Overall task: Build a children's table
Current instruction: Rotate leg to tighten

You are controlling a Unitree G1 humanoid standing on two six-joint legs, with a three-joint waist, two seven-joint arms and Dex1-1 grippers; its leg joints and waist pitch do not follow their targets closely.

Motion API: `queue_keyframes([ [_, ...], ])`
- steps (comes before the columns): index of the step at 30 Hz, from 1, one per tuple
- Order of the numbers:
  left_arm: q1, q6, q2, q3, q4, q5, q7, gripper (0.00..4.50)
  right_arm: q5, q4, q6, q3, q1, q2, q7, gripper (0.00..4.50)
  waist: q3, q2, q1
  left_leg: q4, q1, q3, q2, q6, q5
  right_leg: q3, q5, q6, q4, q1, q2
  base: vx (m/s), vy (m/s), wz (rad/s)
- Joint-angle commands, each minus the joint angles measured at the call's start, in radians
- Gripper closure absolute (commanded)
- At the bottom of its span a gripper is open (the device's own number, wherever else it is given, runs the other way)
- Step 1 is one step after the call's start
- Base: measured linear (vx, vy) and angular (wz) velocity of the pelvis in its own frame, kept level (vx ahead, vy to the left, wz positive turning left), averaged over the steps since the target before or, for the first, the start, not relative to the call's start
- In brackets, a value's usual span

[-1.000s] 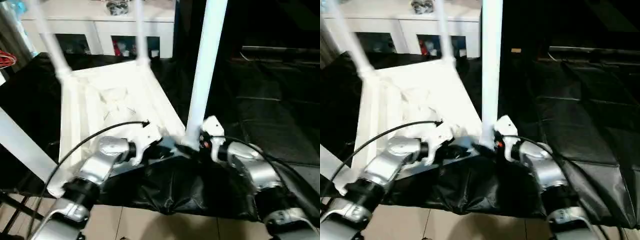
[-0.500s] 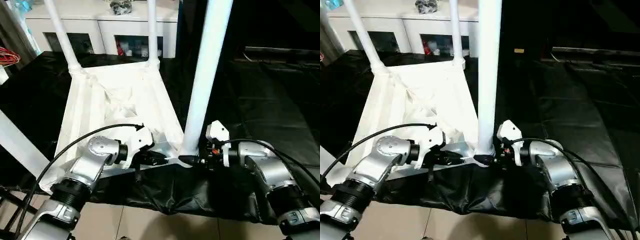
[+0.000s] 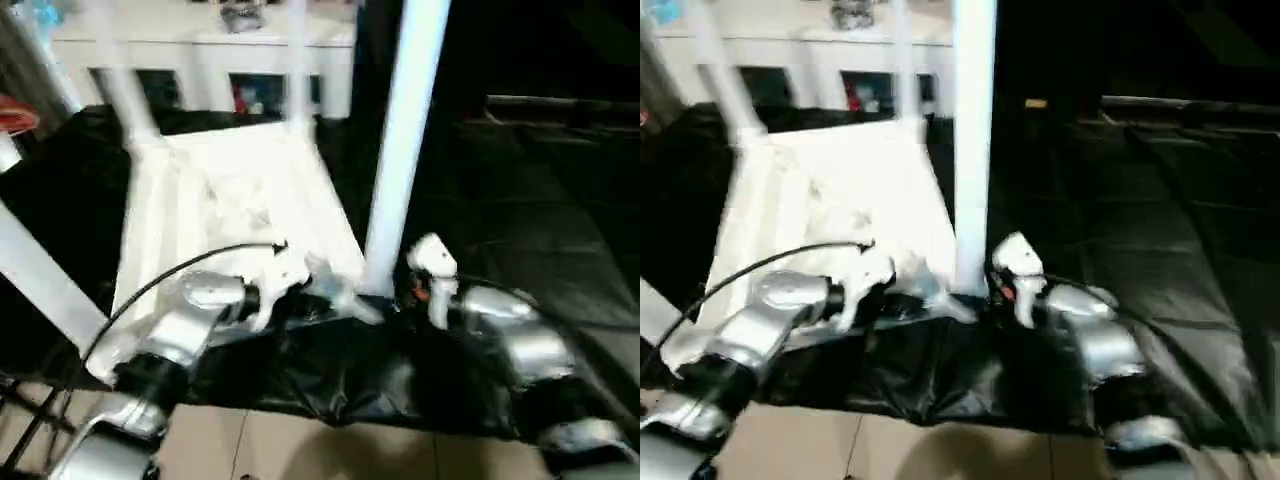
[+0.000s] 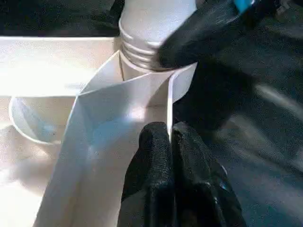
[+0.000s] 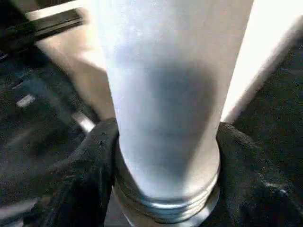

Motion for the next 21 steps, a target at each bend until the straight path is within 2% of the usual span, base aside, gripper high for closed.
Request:
queue_keyframes([
  [1, -0.056, 0.004, -0.047, 0.022, 0.002, 0.006, 0.089, 4.5, -0.041, 0.073, 0.009, 0.007, -0.016, 0.047, -0.13, 1.81, -0.061, -0.012, -0.003, -0.077, 0.007, -0.015, 0.032, 0.007, -0.291, 0.037, -0.382, -0.18, -0.082, 0.045, -0.055, 0.0, 0.0, 0.0],
  [3, -0.073, 0.014, -0.074, 0.028, 0.021, 0.014, 0.144, 4.5, -0.048, 0.106, 0.006, -0.003, -0.032, 0.08, -0.202, 1.81, -0.063, -0.012, -0.011, -0.075, 0.008, -0.014, 0.031, 0.007, -0.291, 0.038, -0.362, -0.187, -0.082, 0.044, -0.054, 0.0, 0.0, 0.0],
  [4, -0.082, 0.017, -0.091, 0.029, 0.032, 0.018, 0.173, 4.5, -0.048, 0.123, 0.004, -0.01, -0.043, 0.104, -0.246, 1.81, -0.064, -0.009, -0.012, -0.074, 0.006, -0.014, 0.03, 0.015, -0.28, 0.038, -0.338, -0.192, -0.081, 0.048, -0.054, 0.0, 0.0, 0.0],
  [6, -0.097, 0.02, -0.128, 0.026, 0.05, 0.028, 0.22, 4.5, -0.064, 0.159, -0.009, -0.011, -0.072, 0.156, -0.326, 1.81, -0.068, -0.01, -0.018, -0.07, 0.003, -0.011, 0.028, 0.026, -0.249, 0.038, -0.281, -0.207, -0.076, 0.047, -0.052, 0.0, 0.0, 0.0],
  [7, -0.103, 0.018, -0.143, 0.024, 0.059, 0.032, 0.243, 4.5, -0.069, 0.172, -0.018, -0.009, -0.083, 0.178, -0.347, 1.81, -0.068, -0.008, -0.017, -0.071, 0.003, -0.013, 0.029, 0.027, -0.244, 0.037, -0.271, -0.21, -0.075, 0.05, -0.053, 0.0, 0.0, 0.0],
  [8, -0.104, 0.016, -0.155, 0.021, 0.061, 0.033, 0.248, 4.5, -0.071, 0.176, -0.03, -0.004, -0.09, 0.193, -0.346, 1.81, -0.069, -0.012, -0.017, -0.068, 0.003, -0.01, 0.028, 0.035, -0.237, 0.037, -0.254, -0.216, -0.076, 0.05, -0.052, 0.0, 0.0, 0.0],
  [9, -0.104, 0.012, -0.165, 0.017, 0.063, 0.034, 0.253, 4.5, -0.064, 0.181, -0.042, -0.003, -0.098, 0.207, -0.336, 1.81, -0.071, -0.011, -0.016, -0.066, 0.003, -0.009, 0.029, 0.047, -0.223, 0.038, -0.226, -0.226, -0.072, 0.051, -0.053, 0.0, 0.0, 0.0],
  [11, -0.1, 0.0, -0.171, 0.008, 0.062, 0.038, 0.247, 4.5, -0.046, 0.183, -0.046, -0.004, -0.105, 0.213, -0.294, 1.11, -0.071, -0.011, -0.014, -0.065, 0.002, -0.008, 0.029, 0.065, -0.202, 0.037, -0.188, -0.236, -0.069, 0.053, -0.052, 0.0, 0.0, 0.0],
  [14, -0.085, -0.011, -0.158, -0.004, 0.042, 0.033, 0.207, 4.5, -0.029, 0.168, -0.039, -0.012, -0.104, 0.194, -0.245, 0.99, -0.069, -0.01, -0.012, -0.066, 0.001, -0.008, 0.03, 0.077, -0.209, 0.036, -0.2, -0.242, -0.07, 0.055, -0.052, 0.0, 0.0, 0.0],
  [18, -0.061, -0.031, -0.122, -0.013, 0.014, 0.018, 0.129, 4.5, -0.048, 0.152, -0.066, 0.011, -0.096, 0.126, -0.17, 0.63, -0.068, -0.011, -0.013, -0.068, 0.004, -0.009, 0.032, 0.067, -0.242, 0.036, -0.238, -0.236, -0.074, 0.054, -0.052, 0.0, 0.0, 0.0],
  [21, -0.037, -0.038, -0.091, -0.018, -0.017, 0.001, 0.058, 4.5, -0.048, 0.126, -0.074, 0.027, -0.082, 0.073, -0.083, 0.35, -0.07, -0.01, -0.009, -0.066, 0.003, -0.008, 0.034, 0.078, -0.221, 0.038, -0.194, -0.25, -0.068, 0.054, -0.054, 0.0, 0.0, 0.0],
])
